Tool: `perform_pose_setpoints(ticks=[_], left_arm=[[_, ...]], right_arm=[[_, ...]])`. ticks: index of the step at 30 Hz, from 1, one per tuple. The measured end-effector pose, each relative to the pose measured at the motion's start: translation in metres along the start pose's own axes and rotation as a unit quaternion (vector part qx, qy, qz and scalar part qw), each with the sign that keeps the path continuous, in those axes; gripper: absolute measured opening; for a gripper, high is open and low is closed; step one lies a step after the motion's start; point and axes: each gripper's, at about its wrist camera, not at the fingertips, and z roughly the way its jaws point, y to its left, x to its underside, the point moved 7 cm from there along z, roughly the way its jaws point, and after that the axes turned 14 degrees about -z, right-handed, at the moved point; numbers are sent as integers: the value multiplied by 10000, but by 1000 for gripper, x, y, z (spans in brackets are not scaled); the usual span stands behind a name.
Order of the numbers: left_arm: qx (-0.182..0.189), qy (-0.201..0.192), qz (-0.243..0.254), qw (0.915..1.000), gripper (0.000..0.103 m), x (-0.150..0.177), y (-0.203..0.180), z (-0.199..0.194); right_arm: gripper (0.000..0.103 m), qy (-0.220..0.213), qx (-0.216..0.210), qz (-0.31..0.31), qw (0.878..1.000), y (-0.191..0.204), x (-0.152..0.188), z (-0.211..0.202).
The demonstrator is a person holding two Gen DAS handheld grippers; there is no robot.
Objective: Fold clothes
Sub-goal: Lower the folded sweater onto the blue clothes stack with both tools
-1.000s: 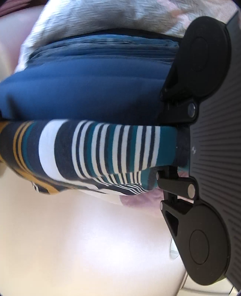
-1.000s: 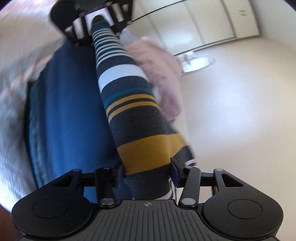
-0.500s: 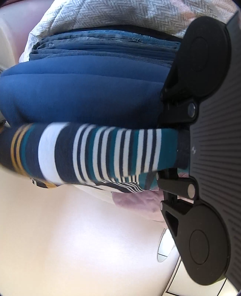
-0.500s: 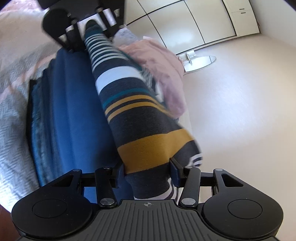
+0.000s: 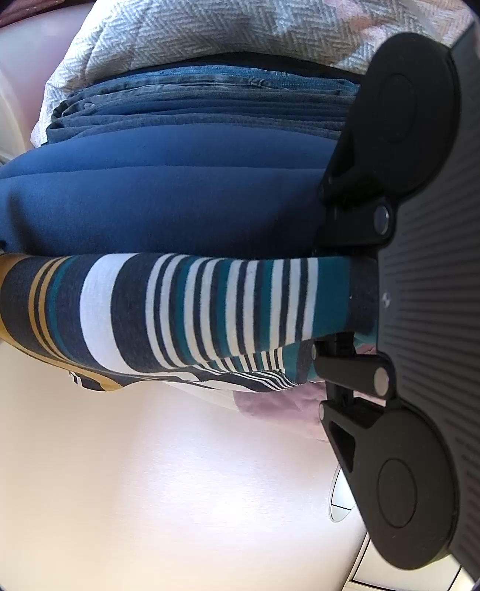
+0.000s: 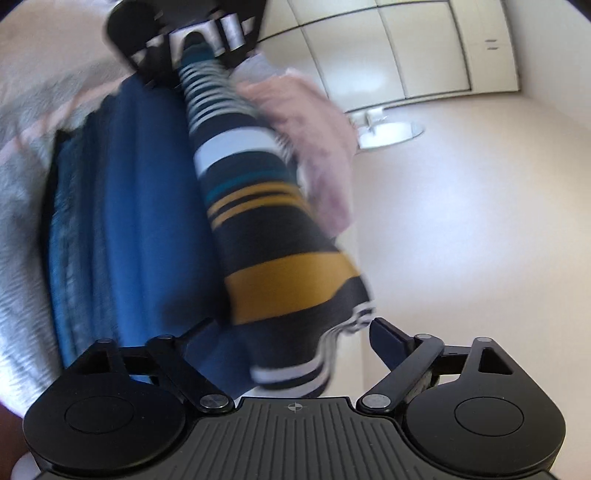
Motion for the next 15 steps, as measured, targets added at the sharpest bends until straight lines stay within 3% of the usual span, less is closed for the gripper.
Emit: perform_pose_setpoints(ticks=[4,5,7,8,12,15], left_arm=[[-21,30,-48,10000,16,7,-26,-30],[-33,41,-69,10000,16,5,-29,-31],[-58,77,-112,9999,16,0,-27,-16],[-78,85,-137,9998,16,-2,-27,-15],[-89,-103,-114,9998,16,-5,-29,-21],[-51,-77,-23,10000,16,-4,-36,-24]], right_arm=[[88,-56,-93,-235,9997,-15,2,12],[84,-42,-156,-239,9996,-14,4,17],[57,-64,-434,-133,9989,-15,10,21],[51,-107,-375,-41,9992,-24,17,14],[46,-324,82,325,9989,-66,33,-36],[46,-233,5,597,9979,-44,40,-64]])
